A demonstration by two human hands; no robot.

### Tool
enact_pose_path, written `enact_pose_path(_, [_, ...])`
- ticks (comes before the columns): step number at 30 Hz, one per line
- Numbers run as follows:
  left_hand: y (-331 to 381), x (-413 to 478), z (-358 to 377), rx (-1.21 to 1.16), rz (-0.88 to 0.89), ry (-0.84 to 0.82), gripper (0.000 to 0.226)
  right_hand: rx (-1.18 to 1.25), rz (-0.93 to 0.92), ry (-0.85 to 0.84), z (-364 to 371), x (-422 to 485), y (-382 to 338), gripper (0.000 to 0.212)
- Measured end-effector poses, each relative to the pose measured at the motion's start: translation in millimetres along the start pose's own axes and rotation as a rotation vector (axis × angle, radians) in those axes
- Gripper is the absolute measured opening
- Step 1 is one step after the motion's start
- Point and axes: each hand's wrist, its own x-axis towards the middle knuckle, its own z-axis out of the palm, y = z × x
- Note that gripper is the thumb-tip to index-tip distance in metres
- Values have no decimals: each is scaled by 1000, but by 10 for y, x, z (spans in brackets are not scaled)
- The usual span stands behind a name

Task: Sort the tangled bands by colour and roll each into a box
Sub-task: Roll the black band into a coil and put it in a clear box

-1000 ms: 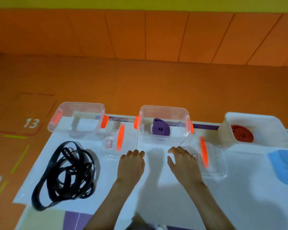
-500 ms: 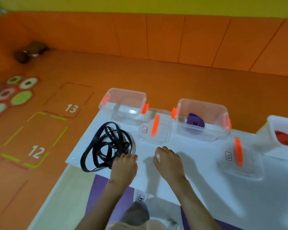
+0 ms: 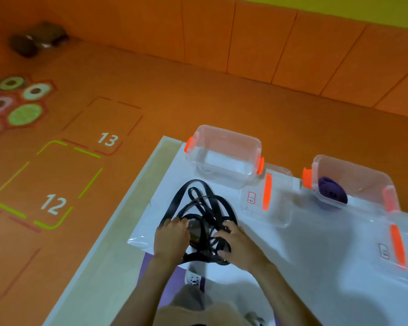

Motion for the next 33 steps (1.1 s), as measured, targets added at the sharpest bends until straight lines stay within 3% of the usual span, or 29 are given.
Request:
enact_pose_path(5, [-293,238,203,-184,-78,-109,31,46,45,-66,259,207,12,38])
enact_pose_path(8, [-355,343,395,-474,-180,-293,60,98,115,4,290,182,55,29])
enact_pose_path(10, [-359,405,514,-579,-223,-323,69,112,179,58,311,153,84,28])
enact_pose_path(16, [-314,469,613,-827,-331,-130,23,238,345,148,309,111,166,65])
enact_pose_path(20, [-384,520,512,-1129,-499,-213,32,306,366,208,222,124,224,67])
enact_pose_path(22, [-390,544,446,-1155,-526,-207,34,335,349,215,185,146,234,67])
enact_pose_path(27, [-321,525,225,-1034,-396,-104,31,503,261,144,206,212,212,69])
enact_pose_path(33, [-209,537,-242,-1145,-245,140,30,477,218,132,40,382,181,46])
